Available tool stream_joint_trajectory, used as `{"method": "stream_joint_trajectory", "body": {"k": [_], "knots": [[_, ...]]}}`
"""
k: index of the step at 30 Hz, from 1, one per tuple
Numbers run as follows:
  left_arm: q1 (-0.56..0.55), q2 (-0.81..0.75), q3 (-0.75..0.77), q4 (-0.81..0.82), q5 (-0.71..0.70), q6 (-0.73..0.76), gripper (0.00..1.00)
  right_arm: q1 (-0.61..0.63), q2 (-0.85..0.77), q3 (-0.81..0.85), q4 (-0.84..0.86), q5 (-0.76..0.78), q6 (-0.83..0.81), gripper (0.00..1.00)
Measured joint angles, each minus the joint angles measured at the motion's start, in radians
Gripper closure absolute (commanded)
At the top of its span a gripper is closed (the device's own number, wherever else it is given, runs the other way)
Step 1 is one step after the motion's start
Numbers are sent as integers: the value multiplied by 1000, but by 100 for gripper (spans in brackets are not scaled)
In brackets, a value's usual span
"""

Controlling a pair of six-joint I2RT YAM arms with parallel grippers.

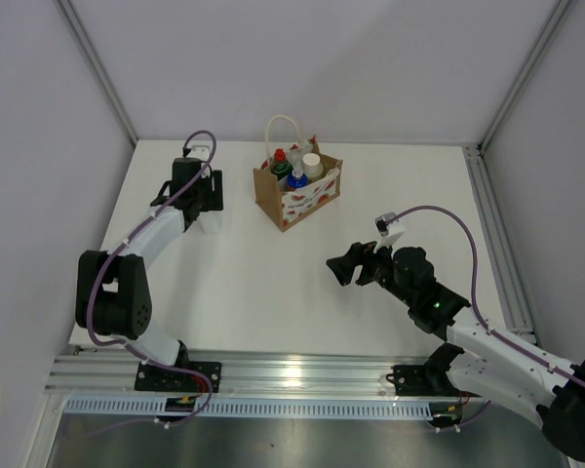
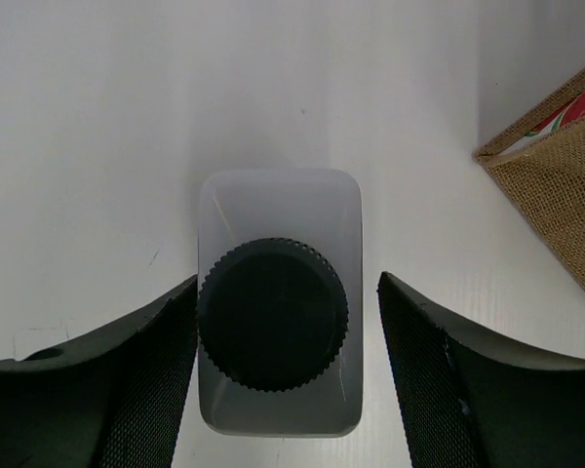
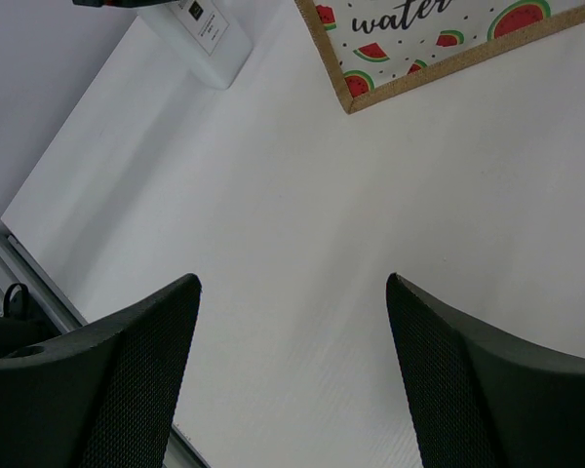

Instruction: Place the personal care products into the canvas bag

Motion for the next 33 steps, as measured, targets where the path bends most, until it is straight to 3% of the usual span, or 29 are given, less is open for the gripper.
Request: {"method": "stream_joint_trajectory", "body": {"k": [16,19,20,23,33], "knots": [[0,23,49,10,-12,-1,30,0,0,0,0,0,0,19],[0,40,58,10,-22,-1,41,1,0,0,0,0,0,19],[0,48,64,1,-28,-1,67,1,0,0,0,0,0,19],[-2,62,93,-27,-37,-9,97,2,0,0,0,0,0,19],[-42,23,143,-176,-56,-20,100,5,0,0,0,0,0,19]]}}
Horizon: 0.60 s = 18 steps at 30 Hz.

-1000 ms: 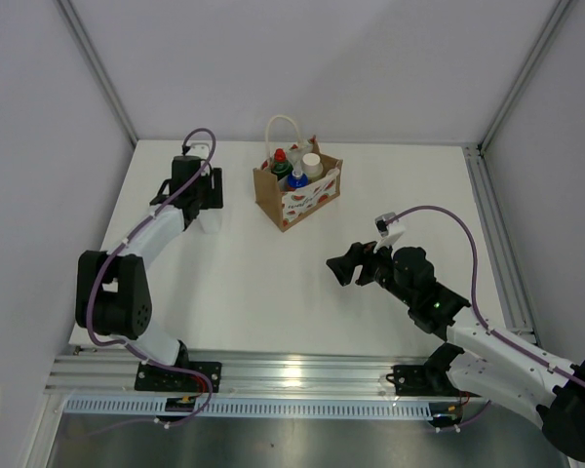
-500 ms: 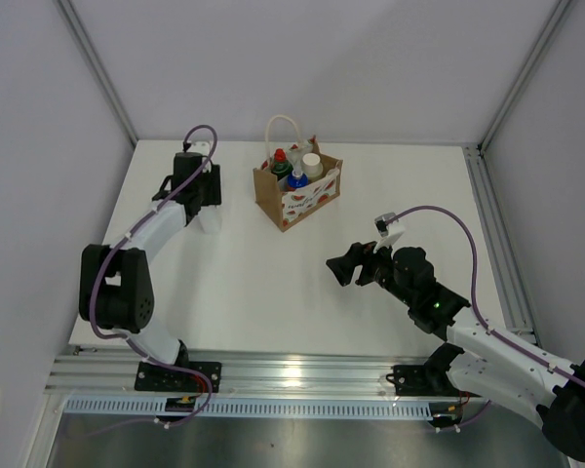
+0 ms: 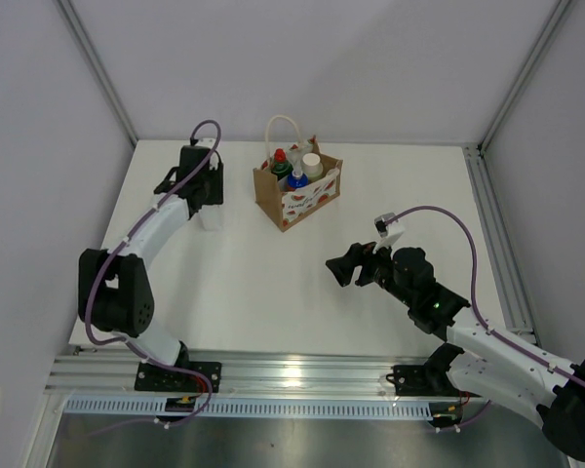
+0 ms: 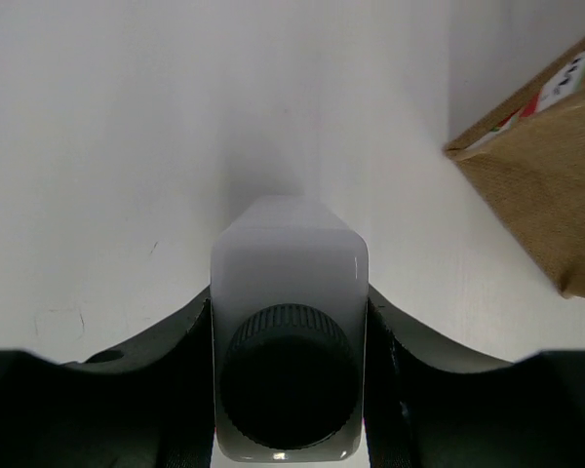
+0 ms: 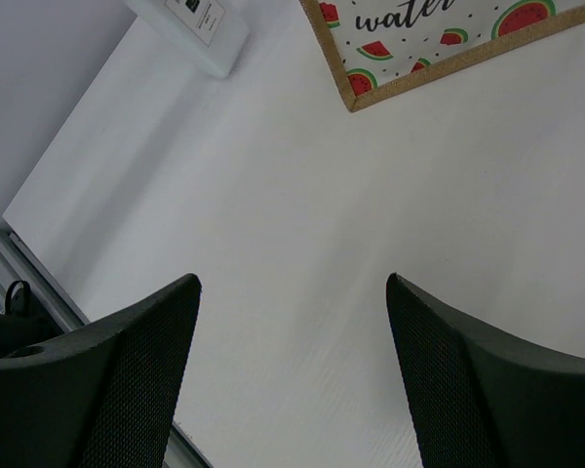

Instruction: Place the personal care products into the canvas bag

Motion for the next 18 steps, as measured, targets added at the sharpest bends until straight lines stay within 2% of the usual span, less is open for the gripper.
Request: {"method": "stream_joint_trajectory", "body": {"k": [10,18], "knots": [[-151,-69,175,-85,35,-2,100,2,6,0,0,1,0,19],[-164,-95,163,-85,65,-26,100,3,11,0,0,1,0,19]]}}
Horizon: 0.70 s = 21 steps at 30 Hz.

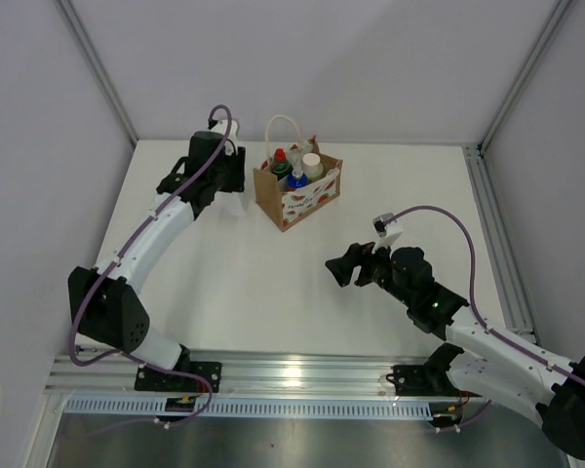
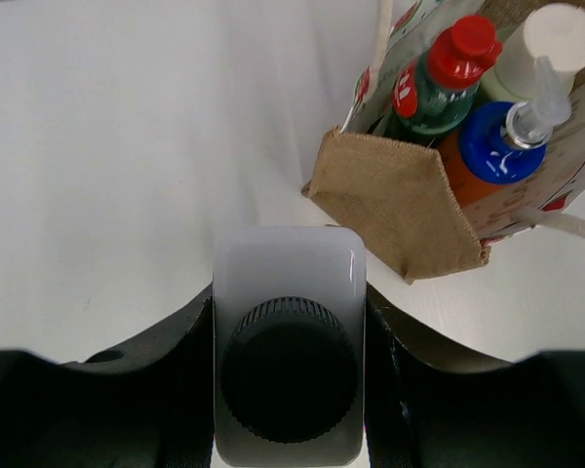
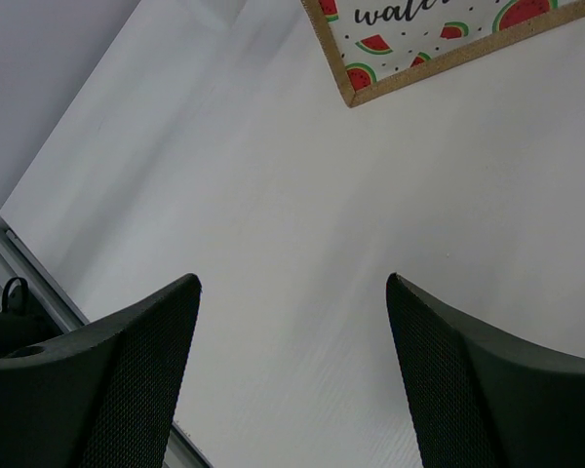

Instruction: Place the personal care products into the canvas bag

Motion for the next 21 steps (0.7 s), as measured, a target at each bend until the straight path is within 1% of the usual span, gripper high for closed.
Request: {"method": "stream_joint_trajectory", "body": {"k": [7,13,21], "knots": [[-14,0,-48,-51,-8,0,100,0,0,0,0,0,0,19],[-74,-14,-84,-89,-24,2,100,0,-2,0,0,0,0,19],[-138,-80,-87,-157,-11,-7,100,0,-10,0,-2,3,0,19]]}}
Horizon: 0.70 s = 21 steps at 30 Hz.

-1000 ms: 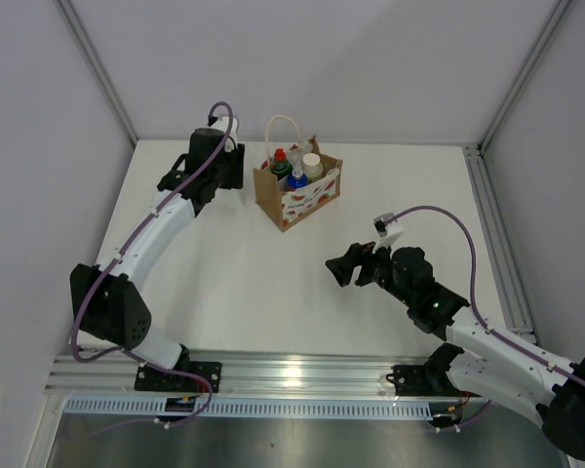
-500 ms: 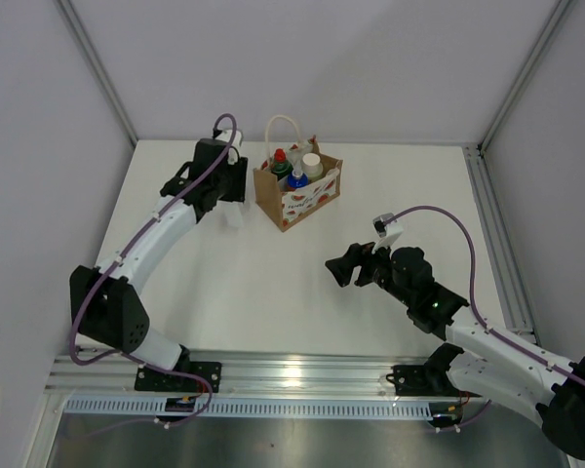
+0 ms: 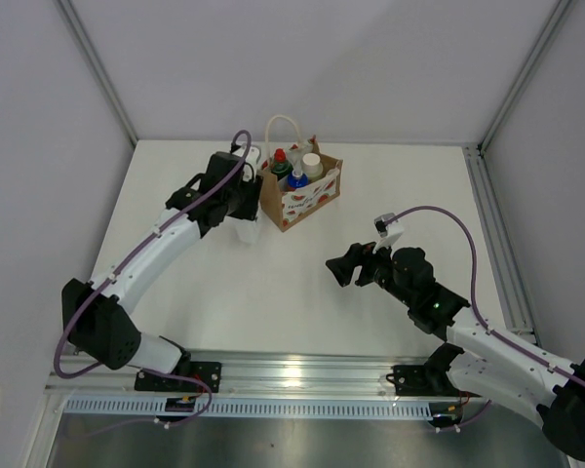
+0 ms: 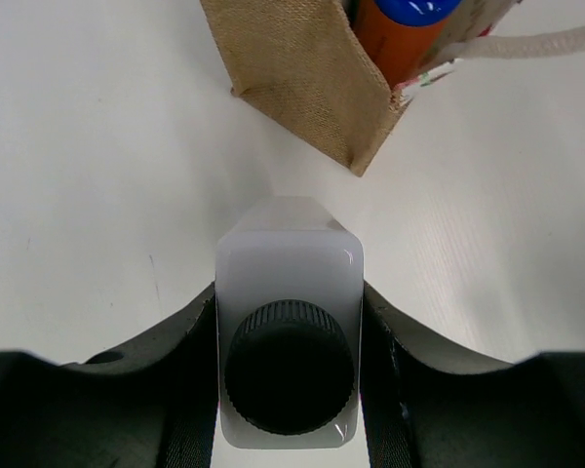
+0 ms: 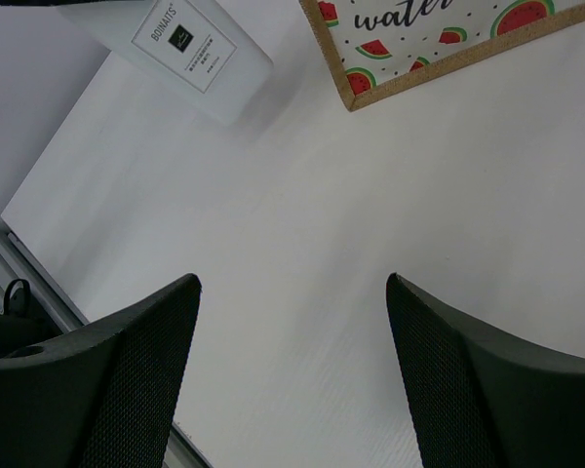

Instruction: Place the personal care products into the canvas bag

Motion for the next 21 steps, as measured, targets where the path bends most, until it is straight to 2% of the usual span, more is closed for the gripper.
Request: {"method": "stream_joint_trajectory", "body": {"k": [6,16,21], "knots": [[-58,-23,-58,-35,14,-48,100,0,0,0,-4,6,0,19],[-241,-60,-166,-50,-38,-114,99,0,-11,0,-19,16,0,19],[-266,-58,-203,-8,-46,-113,98,0,-15,0,-20,19,-6,19]]}}
